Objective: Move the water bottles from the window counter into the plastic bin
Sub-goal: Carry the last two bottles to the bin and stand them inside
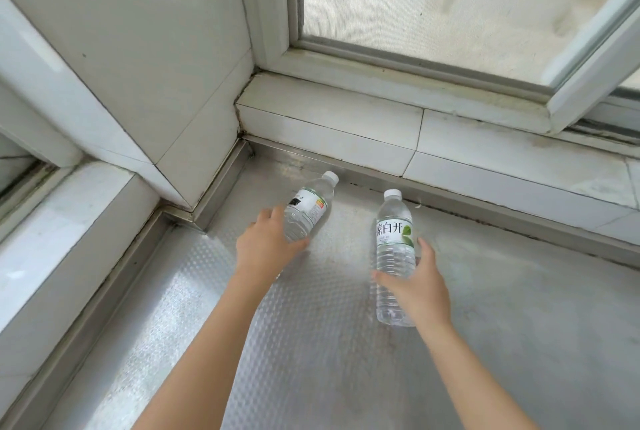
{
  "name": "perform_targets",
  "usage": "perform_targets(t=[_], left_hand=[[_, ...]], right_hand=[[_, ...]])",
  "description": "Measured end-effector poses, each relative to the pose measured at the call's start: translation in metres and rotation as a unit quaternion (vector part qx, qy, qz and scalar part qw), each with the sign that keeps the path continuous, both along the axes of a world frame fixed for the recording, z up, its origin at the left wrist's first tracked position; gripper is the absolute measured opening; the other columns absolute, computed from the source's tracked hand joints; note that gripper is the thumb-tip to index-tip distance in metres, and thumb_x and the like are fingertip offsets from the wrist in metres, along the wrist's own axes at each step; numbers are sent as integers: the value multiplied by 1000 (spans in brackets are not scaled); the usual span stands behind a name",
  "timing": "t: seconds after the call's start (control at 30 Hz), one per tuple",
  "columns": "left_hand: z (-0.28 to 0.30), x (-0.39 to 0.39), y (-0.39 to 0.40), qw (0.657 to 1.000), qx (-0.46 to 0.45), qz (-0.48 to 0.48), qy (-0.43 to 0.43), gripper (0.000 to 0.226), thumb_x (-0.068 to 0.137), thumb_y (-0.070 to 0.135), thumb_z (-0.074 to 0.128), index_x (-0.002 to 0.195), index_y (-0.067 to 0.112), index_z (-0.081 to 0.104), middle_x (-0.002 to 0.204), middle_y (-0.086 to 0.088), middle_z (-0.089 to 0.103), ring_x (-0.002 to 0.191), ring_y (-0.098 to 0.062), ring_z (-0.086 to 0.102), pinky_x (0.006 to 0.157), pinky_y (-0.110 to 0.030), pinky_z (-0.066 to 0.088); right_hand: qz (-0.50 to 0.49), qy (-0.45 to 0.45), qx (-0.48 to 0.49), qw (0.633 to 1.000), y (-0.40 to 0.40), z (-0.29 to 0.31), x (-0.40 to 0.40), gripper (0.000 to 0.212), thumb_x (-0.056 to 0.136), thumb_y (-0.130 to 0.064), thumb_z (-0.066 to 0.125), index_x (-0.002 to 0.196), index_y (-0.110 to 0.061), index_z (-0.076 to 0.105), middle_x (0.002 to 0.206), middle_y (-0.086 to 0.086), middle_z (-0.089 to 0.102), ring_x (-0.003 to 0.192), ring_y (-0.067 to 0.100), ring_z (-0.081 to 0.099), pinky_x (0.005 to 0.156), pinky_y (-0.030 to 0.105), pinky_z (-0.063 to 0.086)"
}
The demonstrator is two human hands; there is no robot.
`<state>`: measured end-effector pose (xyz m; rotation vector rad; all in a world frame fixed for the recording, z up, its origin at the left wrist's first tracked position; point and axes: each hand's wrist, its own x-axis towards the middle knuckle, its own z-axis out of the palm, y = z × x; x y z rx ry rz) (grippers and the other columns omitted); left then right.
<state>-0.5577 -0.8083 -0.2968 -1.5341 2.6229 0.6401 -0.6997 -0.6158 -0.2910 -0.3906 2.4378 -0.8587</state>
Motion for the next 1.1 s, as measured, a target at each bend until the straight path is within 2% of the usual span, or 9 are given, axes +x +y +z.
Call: perform_targets(t=[0.13,0.27,0.33,0.4,0.6,0.7,0.77,0.93,1.1], left_hand=[[8,-9,-8,998,57,18,26,72,70,46,78,133,24,49,112,-2,63,90,-22,60,71,-31,47],[13,1,7,979,147,48,130,72,66,32,83,131,27,52,104,6,64,90,-16,63,76,-31,50],[18,10,25,953,202,80,212,74,64,25,87,130,29,54,106,7,63,87,-7,62,79,-31,50],[26,19,49,919,240,107,293,75,61,17,91,127,29,56,111,3,65,88,0,62,74,-24,50],[71,36,126,857,295,123,403,78,45,25,91,115,37,59,107,6,67,81,5,66,67,-17,48],[89,43,164,846,300,100,430,73,53,8,95,111,35,60,104,3,70,74,6,68,60,-12,50],[102,47,191,841,302,77,442,69,58,-1,91,110,30,61,103,1,72,74,5,68,59,-10,50],[137,59,267,819,324,20,472,71,50,15,90,112,35,61,105,2,73,82,-6,72,62,-13,52],[165,79,351,807,335,-40,485,77,43,24,92,112,40,62,106,5,73,90,-12,73,67,-22,55]], right_hand=[[-54,-57,-30,996,-4,4,-7,92,58,-27,86,137,-30,39,92,-10,65,82,20,67,82,43,54],[-100,-154,-108,977,10,11,-7,93,57,-5,86,138,-22,44,95,-2,66,77,19,69,70,38,58],[-97,-166,-136,972,23,19,1,88,61,2,82,138,-19,44,97,-1,65,75,16,69,59,31,55],[-96,-167,-169,967,40,28,13,86,62,6,80,137,-18,46,102,1,65,76,14,69,55,27,54],[-73,-119,-224,965,103,68,44,85,57,-2,86,131,-27,52,113,-4,63,90,10,66,76,32,56],[-64,-95,-257,960,139,90,61,89,50,-11,88,128,-35,53,115,-7,64,89,5,67,76,27,55],[-67,-80,-279,955,170,105,74,86,54,-6,88,125,-39,52,115,-9,64,89,2,66,74,22,53],[-85,-25,-316,945,261,136,109,81,57,-3,87,118,-47,55,113,-15,65,92,0,65,69,13,50],[-115,10,-349,930,350,159,147,83,45,-21,85,117,-51,56,113,-19,66,101,4,64,80,26,51]])
